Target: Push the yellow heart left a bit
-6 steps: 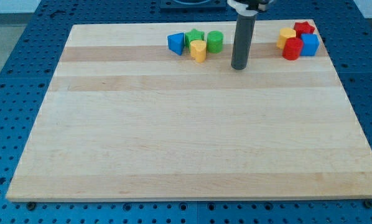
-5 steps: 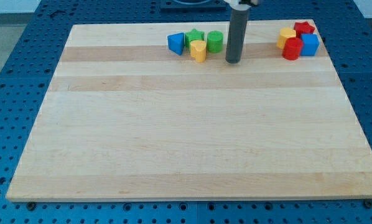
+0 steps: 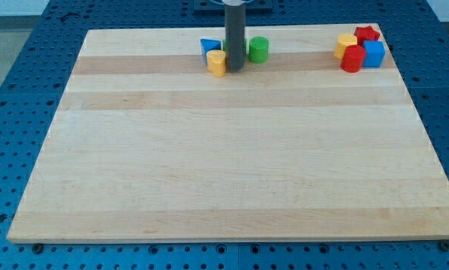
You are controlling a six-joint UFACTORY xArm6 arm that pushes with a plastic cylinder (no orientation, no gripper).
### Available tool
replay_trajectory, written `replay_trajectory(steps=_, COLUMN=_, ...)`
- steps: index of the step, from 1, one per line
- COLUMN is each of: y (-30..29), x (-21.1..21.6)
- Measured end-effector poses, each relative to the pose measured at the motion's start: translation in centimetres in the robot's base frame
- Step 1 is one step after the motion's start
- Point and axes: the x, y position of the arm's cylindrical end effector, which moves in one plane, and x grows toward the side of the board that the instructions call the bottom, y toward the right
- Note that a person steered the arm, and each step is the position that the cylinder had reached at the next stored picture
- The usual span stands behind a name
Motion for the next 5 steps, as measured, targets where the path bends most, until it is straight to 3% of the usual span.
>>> replay_trajectory(steps=3, y=-4.9, x=0.1)
replay_trajectory(steps=5, y=-4.8, x=2.9)
